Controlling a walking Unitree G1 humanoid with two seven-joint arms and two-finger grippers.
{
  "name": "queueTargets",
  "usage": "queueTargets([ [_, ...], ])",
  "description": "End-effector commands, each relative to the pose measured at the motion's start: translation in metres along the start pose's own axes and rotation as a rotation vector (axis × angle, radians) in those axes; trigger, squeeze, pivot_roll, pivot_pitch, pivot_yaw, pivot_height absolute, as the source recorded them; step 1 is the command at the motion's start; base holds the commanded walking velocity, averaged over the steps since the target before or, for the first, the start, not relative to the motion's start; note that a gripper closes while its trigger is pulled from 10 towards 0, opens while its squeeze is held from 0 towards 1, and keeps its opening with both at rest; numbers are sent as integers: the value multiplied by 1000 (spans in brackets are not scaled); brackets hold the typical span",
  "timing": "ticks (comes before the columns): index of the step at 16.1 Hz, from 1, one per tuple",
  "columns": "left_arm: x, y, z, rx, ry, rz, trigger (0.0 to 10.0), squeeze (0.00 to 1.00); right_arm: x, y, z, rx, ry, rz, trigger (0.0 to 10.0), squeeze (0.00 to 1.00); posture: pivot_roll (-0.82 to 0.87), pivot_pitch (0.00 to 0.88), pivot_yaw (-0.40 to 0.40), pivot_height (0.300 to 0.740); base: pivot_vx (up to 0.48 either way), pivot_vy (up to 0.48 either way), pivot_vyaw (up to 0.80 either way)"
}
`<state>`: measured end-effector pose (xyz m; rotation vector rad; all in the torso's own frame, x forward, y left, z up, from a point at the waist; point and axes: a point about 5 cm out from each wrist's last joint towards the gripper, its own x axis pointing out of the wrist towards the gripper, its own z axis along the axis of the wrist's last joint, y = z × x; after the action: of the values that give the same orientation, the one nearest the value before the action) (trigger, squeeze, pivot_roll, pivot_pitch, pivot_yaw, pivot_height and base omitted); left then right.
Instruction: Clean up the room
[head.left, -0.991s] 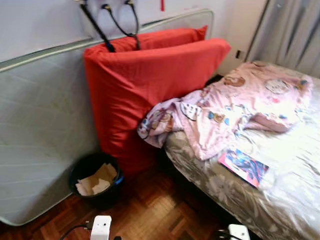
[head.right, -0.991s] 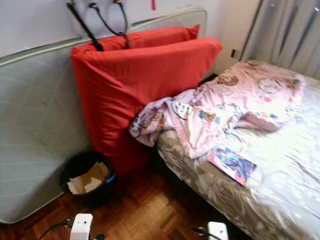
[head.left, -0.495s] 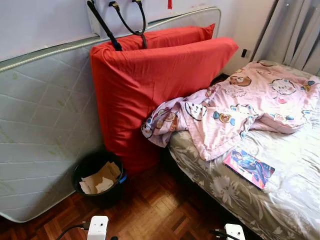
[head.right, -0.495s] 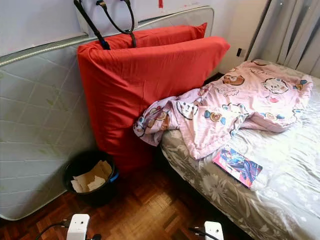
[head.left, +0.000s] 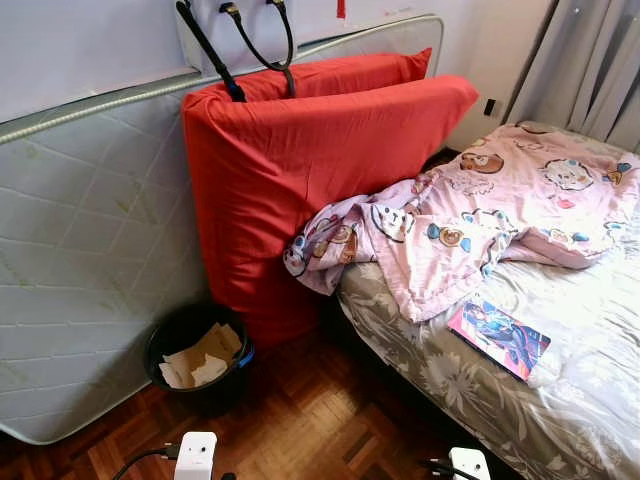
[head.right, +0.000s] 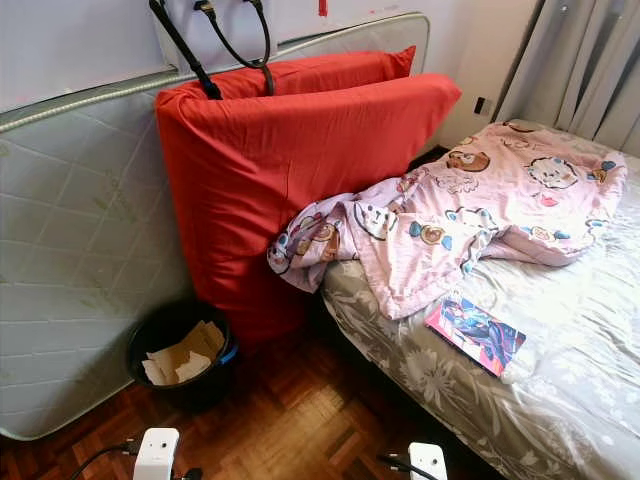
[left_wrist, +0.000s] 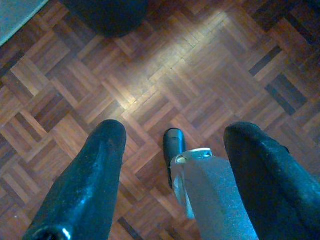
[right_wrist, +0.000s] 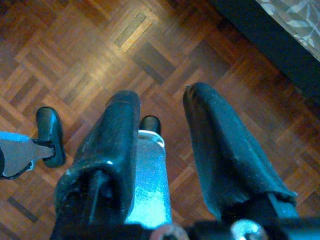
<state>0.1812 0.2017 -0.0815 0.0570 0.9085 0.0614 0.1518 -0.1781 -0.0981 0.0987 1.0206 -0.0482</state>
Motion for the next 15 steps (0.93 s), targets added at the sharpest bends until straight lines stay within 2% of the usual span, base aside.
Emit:
queueTargets([
  [1, 0, 30, 12, -45, -9, 61, 10000, 0, 5, -15, 80, 8, -130, -17, 10000, 0, 125, 0, -124, 740, 0, 0, 0],
  [12, 0, 30, 12, -45, -9, 61, 10000, 0, 5, -15, 80, 8, -130, -17, 10000, 0, 125, 0, -124, 740, 0, 0, 0],
  [15, 0, 30, 14, -89, -19, 75, 10000, 0, 5, -14, 83, 65, -159, -13, 10000, 0, 128, 0, -126, 740, 0, 0, 0],
])
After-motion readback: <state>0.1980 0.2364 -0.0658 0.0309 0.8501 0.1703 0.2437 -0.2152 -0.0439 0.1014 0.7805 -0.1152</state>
